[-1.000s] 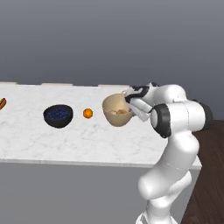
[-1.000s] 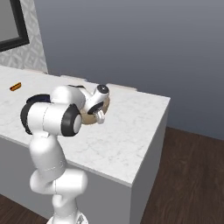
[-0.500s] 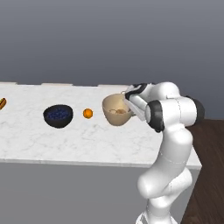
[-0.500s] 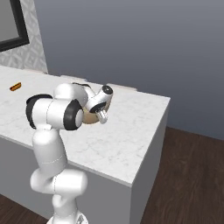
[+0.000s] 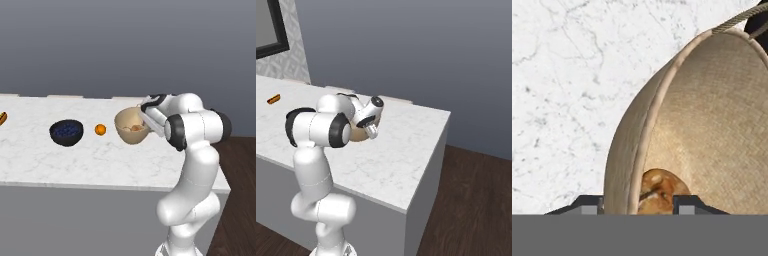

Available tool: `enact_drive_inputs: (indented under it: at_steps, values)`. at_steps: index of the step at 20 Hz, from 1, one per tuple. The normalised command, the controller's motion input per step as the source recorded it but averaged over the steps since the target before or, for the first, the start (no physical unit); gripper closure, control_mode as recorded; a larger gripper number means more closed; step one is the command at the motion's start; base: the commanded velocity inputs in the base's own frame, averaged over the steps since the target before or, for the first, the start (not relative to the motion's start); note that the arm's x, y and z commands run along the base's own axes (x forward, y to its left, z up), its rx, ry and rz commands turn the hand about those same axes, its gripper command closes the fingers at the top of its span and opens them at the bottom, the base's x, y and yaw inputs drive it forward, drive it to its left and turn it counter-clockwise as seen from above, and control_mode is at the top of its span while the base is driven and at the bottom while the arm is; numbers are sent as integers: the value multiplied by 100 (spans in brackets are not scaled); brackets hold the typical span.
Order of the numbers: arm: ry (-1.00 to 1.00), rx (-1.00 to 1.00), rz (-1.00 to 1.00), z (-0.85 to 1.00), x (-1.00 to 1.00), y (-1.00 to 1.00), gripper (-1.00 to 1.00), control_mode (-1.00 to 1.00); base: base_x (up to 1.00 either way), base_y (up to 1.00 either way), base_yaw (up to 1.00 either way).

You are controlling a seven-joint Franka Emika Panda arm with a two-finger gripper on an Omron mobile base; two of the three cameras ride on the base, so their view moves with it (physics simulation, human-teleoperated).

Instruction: Open the cabinet, pick up the bread from the cabinet and place it in the basket. Then move the basket to the dining counter.

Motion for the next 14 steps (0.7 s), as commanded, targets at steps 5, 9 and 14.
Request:
enact_drive_inputs:
  at_steps: [5, 9, 14]
  values:
    - [-13, -7, 6, 37, -13, 0, -100, -100, 0, 0, 0]
    - [-5, -9, 0, 95, -61, -7, -100, -100, 0, 0, 0]
    - [-3, -3, -12, 58, -100, 1, -100, -100, 0, 0, 0]
